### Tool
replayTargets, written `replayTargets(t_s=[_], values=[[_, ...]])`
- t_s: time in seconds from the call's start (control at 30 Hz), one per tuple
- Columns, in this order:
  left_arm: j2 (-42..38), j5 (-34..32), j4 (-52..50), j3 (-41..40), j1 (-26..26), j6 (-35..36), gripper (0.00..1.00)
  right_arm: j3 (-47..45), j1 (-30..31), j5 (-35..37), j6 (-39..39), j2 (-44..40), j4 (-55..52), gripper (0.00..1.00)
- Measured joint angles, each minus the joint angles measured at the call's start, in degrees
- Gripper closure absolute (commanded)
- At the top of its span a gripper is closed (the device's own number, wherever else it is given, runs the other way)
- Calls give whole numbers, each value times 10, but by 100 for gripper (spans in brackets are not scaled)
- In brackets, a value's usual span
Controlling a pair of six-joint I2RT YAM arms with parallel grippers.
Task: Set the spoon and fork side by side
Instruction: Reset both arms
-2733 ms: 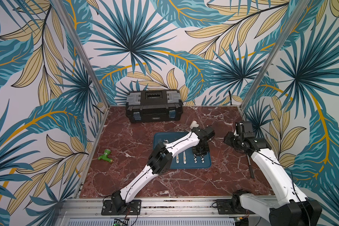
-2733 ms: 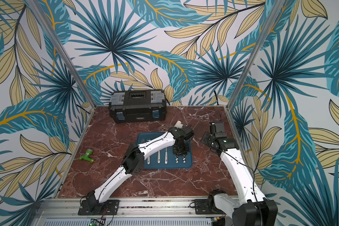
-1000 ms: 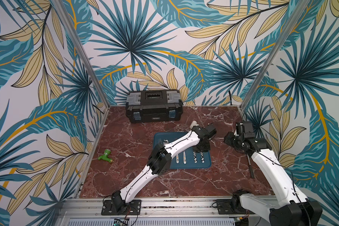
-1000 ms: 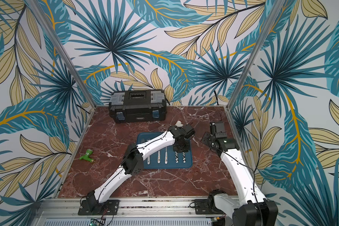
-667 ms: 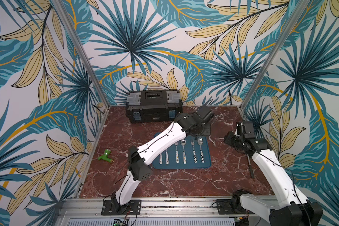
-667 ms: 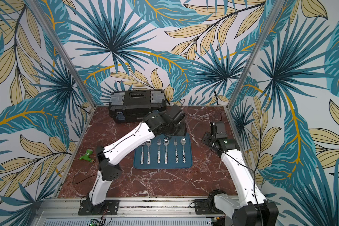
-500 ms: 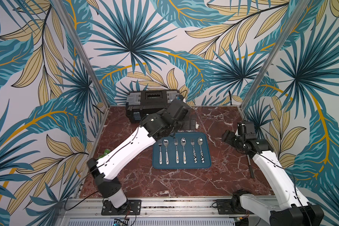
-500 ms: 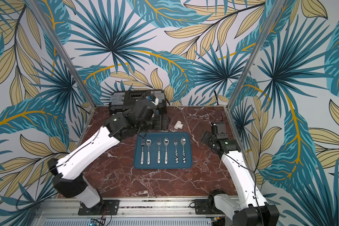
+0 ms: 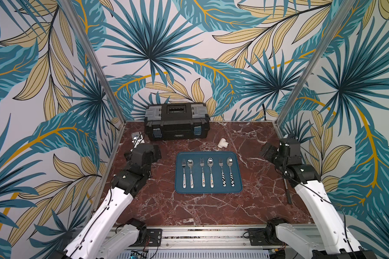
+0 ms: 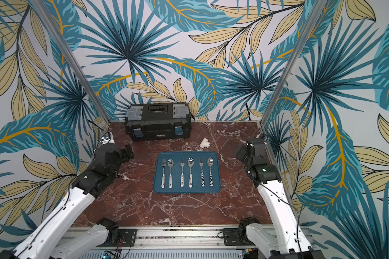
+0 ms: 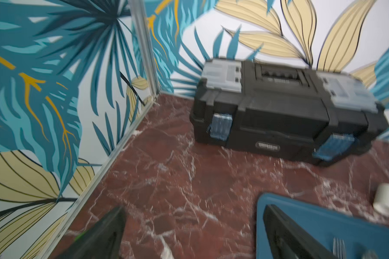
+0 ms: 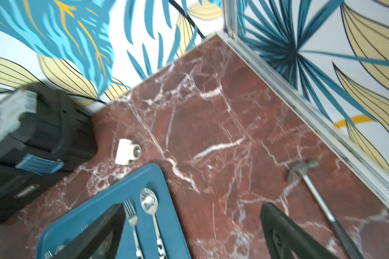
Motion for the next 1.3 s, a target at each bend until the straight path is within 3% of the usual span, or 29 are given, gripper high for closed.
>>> replayTargets(t_s=[0.1, 0.2, 0.47, 0.87, 1.13, 1.3], values=[[-18, 12, 106, -73, 55, 23, 0, -33, 0, -3, -26, 17, 58, 0], [18, 48, 157, -91, 98, 59, 0, -48, 0, -8, -61, 64, 112, 1], [93, 123, 270, -166, 137, 133, 0, -160, 0, -49, -129, 50, 278, 1], [372, 170, 676, -292, 144, 181, 0, -198, 0, -68, -209, 30, 390, 1], [379, 202, 703, -285, 144, 196, 0, -232, 0, -76, -257, 61, 453, 1], [378, 211, 701, -280, 144, 200, 0, -226, -7, -65, -286, 140, 458, 1]])
